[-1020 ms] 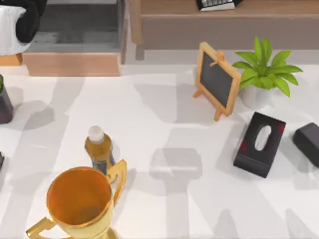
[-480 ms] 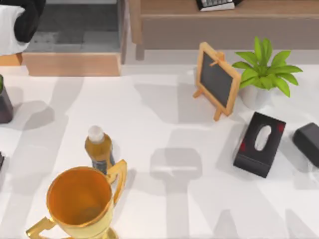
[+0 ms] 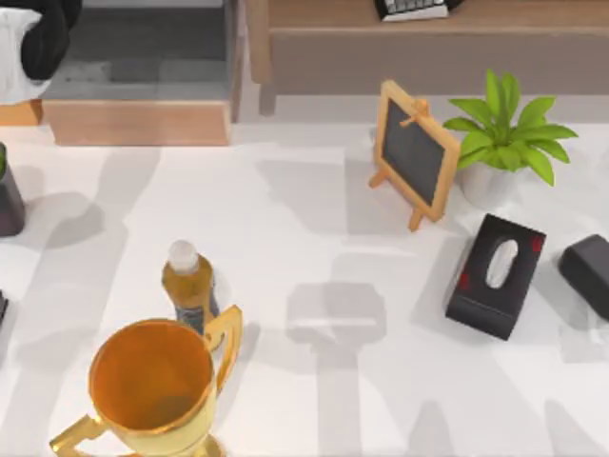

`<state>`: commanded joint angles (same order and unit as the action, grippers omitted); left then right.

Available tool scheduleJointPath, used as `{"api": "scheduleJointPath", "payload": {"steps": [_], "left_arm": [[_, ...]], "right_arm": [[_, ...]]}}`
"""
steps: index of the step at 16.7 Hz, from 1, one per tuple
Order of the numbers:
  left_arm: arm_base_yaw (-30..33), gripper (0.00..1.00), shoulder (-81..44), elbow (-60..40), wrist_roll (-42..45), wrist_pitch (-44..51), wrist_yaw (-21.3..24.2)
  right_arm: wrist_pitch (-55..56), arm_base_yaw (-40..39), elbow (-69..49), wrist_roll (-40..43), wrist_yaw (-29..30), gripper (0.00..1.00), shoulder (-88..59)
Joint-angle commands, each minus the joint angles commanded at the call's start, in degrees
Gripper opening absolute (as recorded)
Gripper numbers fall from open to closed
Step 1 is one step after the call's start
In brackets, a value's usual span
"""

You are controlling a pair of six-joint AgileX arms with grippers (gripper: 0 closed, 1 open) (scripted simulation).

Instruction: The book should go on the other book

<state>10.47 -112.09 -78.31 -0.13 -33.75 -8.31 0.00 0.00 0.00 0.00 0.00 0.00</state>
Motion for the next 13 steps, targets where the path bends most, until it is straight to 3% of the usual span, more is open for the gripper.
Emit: {"api": "scheduleJointPath", "payload": {"steps": [6, 13], "left_arm": [[-0.16, 0.00, 4.36, 1.93, 5.87, 1.31, 1.94], [-6.08, 0.00, 23.15, 14.55, 28.52, 9.64, 10.42]], "right_arm": [[0.00, 0.00, 0.00, 0.00, 0.00, 1.00, 0.00], [0.00, 0.00, 0.00, 0.00, 0.00, 1.00, 0.00]]}}
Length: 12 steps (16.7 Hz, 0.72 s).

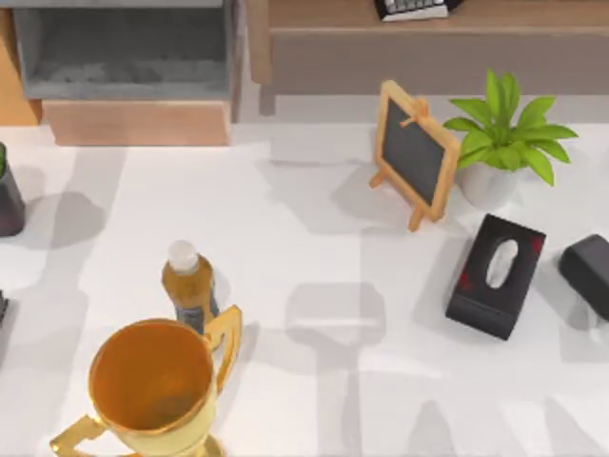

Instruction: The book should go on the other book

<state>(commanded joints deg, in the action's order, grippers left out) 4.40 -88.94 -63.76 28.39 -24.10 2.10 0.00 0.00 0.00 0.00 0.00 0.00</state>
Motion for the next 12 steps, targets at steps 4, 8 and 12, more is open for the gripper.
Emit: {"api": "scheduleJointPath", "payload": {"steps": [4, 8, 12], "left_arm": [[-4.51, 0.00, 10.05, 7.30, 13.89, 3.90, 5.78], [-10.46, 0.00, 16.72, 13.67, 27.96, 7.67, 12.19], [-17.20, 0.00, 21.63, 20.62, 42.00, 10.99, 19.03]], "right_arm": [[0.00, 0.00, 0.00, 0.00, 0.00, 1.00, 0.00], [0.00, 0.00, 0.00, 0.00, 0.00, 1.00, 0.00], [0.00, 0.00, 0.00, 0.00, 0.00, 1.00, 0.00]]}}
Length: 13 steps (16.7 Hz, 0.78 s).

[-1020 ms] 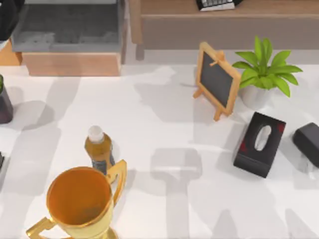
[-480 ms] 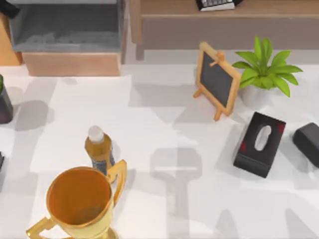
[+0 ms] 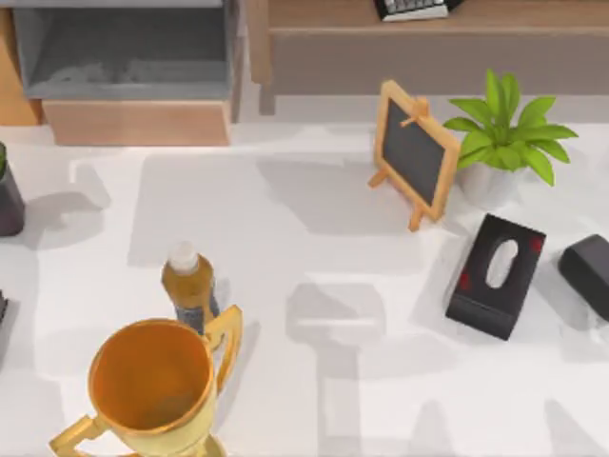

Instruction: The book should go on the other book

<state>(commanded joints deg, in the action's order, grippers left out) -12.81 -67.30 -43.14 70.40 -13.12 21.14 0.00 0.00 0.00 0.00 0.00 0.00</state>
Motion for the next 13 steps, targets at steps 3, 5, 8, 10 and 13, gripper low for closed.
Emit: {"api": "scheduleJointPath", "payload": {"steps": [3, 5, 8, 10, 13], "left_arm": [[-6.41, 0.00, 2.25, 4.25, 12.38, 2.18, 5.12], [-12.45, 0.00, 3.35, 7.34, 22.25, 3.51, 8.52], [-24.11, 0.00, 4.30, 14.42, 37.63, 5.48, 15.46], [-31.65, 0.00, 3.83, 20.03, 46.00, 7.01, 20.05], [-40.11, 0.00, 2.87, 26.47, 55.30, 9.44, 24.95]], "right_arm": [[0.00, 0.00, 0.00, 0.00, 0.00, 1.00, 0.00], [0.00, 0.00, 0.00, 0.00, 0.00, 1.00, 0.00], [0.00, 0.00, 0.00, 0.00, 0.00, 1.00, 0.00], [0.00, 0.00, 0.00, 0.00, 0.00, 1.00, 0.00], [0.00, 0.00, 0.00, 0.00, 0.00, 1.00, 0.00]]}}
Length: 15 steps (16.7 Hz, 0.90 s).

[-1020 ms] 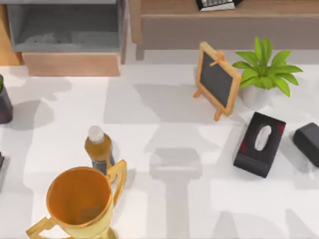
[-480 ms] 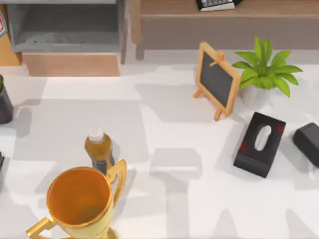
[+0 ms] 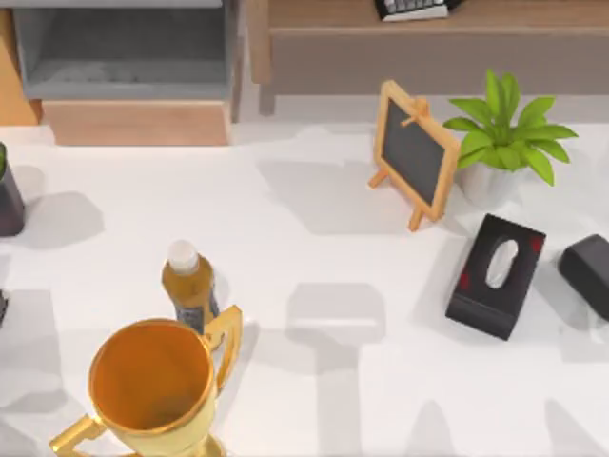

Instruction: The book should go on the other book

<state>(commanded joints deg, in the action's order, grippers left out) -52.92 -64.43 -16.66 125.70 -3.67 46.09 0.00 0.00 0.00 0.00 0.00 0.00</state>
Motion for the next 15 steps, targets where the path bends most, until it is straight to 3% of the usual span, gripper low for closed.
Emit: {"api": "scheduleJointPath", "payload": {"steps": [4, 15], "left_arm": [[-4.84, 0.00, 0.27, 3.60, 5.38, 1.97, 2.59], [-3.40, 0.00, -1.12, 3.82, 3.81, -0.82, 1.64]], "right_arm": [[0.00, 0.00, 0.00, 0.00, 0.00, 1.00, 0.00], [0.00, 0.00, 0.00, 0.00, 0.00, 1.00, 0.00]]}}
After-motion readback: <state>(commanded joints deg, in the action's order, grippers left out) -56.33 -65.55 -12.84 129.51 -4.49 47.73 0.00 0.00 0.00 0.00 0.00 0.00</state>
